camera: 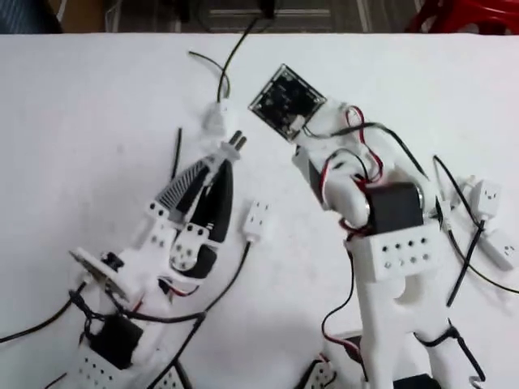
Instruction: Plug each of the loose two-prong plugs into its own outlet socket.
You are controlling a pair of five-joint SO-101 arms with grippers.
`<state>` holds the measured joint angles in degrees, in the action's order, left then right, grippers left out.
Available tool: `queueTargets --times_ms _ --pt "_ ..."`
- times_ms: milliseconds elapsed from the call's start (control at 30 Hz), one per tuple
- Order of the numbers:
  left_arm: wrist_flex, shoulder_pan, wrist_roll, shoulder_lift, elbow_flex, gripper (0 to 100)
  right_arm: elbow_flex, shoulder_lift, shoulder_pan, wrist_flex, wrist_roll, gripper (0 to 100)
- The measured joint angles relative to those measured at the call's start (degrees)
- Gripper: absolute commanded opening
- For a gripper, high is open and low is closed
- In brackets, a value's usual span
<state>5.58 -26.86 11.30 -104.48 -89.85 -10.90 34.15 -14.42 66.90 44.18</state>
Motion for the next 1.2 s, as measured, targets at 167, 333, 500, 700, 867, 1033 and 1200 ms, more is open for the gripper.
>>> queueTargets --times_ms 167,333,500,700,867,1033,1200 --pt "0.0 0.4 0.2 0.3 -0.1 2 0.1 0.4 0.1 0.4 0.2 1.9" --pt "0.4 0.7 0.3 0.4 -0.1 2 0.8 0.4 0.2 6.0 0.0 1.9" --pt "5.9 0.7 4.1 1.5 1.8 2 0.8 0.4 0.1 12.6 -5.2 1.9" --pt "7.3 0.7 3.2 19.6 11.3 2 0.8 0.4 0.5 20.3 -9.1 1.9" --pt "14.9 0.7 2.8 41.3 24.0 2 0.9 0.5 5.5 24.5 -11.7 1.9" --pt "27.1 0.7 4.0 59.8 37.4 2 -2.6 0.5 12.0 25.2 -12.9 1.9" --pt "35.3 2.2 9.5 75.6 48.3 2 -10.7 0.5 14.0 23.6 -13.0 1.9"
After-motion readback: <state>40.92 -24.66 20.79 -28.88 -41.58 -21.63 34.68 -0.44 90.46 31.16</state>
